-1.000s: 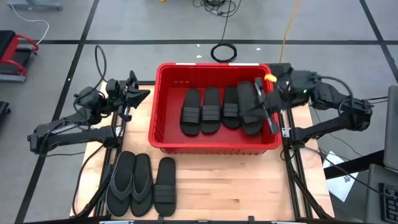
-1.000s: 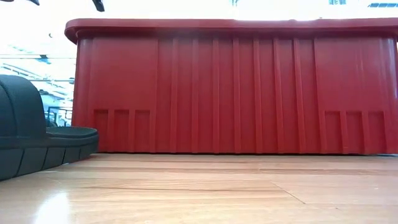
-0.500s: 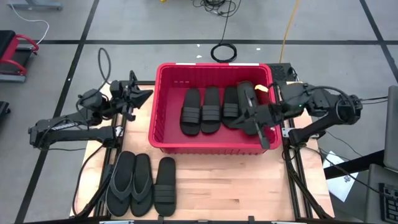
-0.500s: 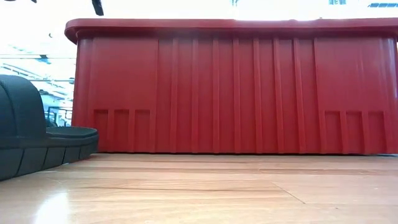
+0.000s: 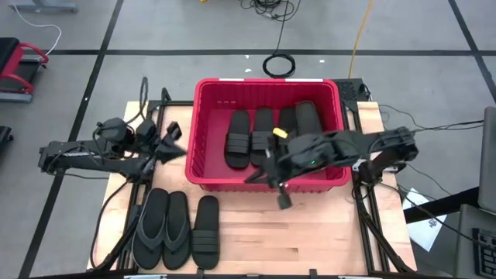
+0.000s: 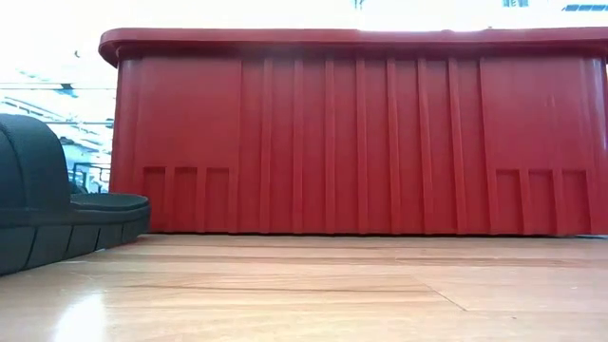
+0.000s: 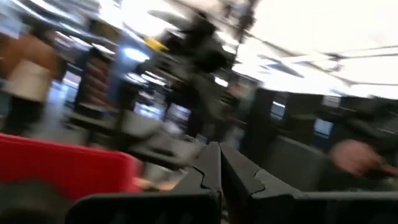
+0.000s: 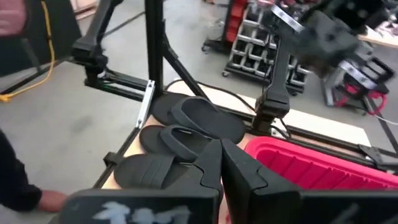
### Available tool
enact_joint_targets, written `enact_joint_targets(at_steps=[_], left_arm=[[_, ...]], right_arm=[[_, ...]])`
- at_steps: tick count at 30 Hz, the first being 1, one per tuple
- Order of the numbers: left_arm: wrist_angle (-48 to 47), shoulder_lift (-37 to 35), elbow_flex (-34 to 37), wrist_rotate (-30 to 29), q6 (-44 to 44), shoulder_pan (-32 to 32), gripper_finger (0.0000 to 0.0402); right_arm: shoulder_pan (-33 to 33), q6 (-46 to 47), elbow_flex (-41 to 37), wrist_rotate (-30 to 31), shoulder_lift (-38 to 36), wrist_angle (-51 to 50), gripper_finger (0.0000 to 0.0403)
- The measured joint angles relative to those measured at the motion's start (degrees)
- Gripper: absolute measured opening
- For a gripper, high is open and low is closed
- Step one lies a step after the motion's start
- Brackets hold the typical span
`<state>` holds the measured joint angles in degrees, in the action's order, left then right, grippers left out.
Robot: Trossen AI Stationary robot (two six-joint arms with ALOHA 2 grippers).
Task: Pick and place slides into bin
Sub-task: Put the black slide into the red bin
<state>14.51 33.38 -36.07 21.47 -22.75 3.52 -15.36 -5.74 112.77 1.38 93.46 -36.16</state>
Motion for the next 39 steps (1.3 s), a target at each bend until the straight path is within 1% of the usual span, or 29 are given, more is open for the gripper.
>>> enact_joint_targets(at_steps=[2, 5, 7, 10, 13, 15, 18, 22, 25, 27, 33, 36, 39], left_arm=[[-2.20, 0.01, 0.00, 2.18, -1.01, -3.39, 0.0000], [-8.36, 0.13, 0.00, 1.77, -1.68, -9.90, 0.0000], [-12.97, 0.63, 0.00, -1.20, -1.86, -14.72, 0.0000], [-18.40, 2.52, 0.00, -6.55, -3.61, -22.27, 0.0000], [-21.79, 5.72, 0.00, -12.50, -5.26, -29.16, 0.0002], [-22.52, 8.27, 0.00, -15.48, -6.54, -32.82, 0.0005], [-24.74, 12.97, 0.00, -17.79, -7.38, -36.51, 0.0014], [-30.29, 18.59, -0.02, -19.53, -11.34, -38.63, 0.0040], [-33.95, 22.81, 0.00, -19.54, -14.87, -38.67, 0.0074], [-33.34, 25.07, 0.00, -17.63, -15.73, -38.35, 0.0101], [-26.76, 31.12, -0.02, -11.42, -16.23, -38.00, 0.0190], [-26.39, 34.09, -0.02, -11.08, -16.43, -38.03, 0.0223], [-26.25, 37.15, -0.02, -11.19, -16.45, -37.88, 0.0238]], right_arm=[[-0.64, 1.20, 0.00, 1.63, 0.85, 1.09, 0.0000], [-0.94, 3.54, 0.00, 1.86, 0.81, 1.58, 0.0000], [-0.74, 5.08, 0.00, 1.97, 0.52, 1.59, 0.0000], [-0.49, 5.01, 0.00, 3.53, -0.66, 0.93, 0.0000], [-0.31, 3.73, 0.00, 3.61, -2.52, 0.30, 0.0000], [0.17, 3.49, 0.00, 3.50, -3.60, 0.03, 0.0000], [0.84, 3.42, 0.00, 3.56, -4.76, -1.33, 0.0000], [1.33, 3.32, 0.00, 3.61, -6.17, -4.31, 0.0000], [1.84, 3.53, 0.00, 3.46, -6.82, -7.53, 0.0000], [2.16, 4.05, -0.02, 3.50, -6.85, -8.63, 0.0000], [2.63, 5.05, -0.01, 3.11, -6.94, -9.97, 0.0000], [2.63, 5.07, -0.01, 3.11, -6.94, -10.01, 0.0000], [2.65, 5.10, -0.02, 3.09, -6.94, -10.02, 0.0000]])
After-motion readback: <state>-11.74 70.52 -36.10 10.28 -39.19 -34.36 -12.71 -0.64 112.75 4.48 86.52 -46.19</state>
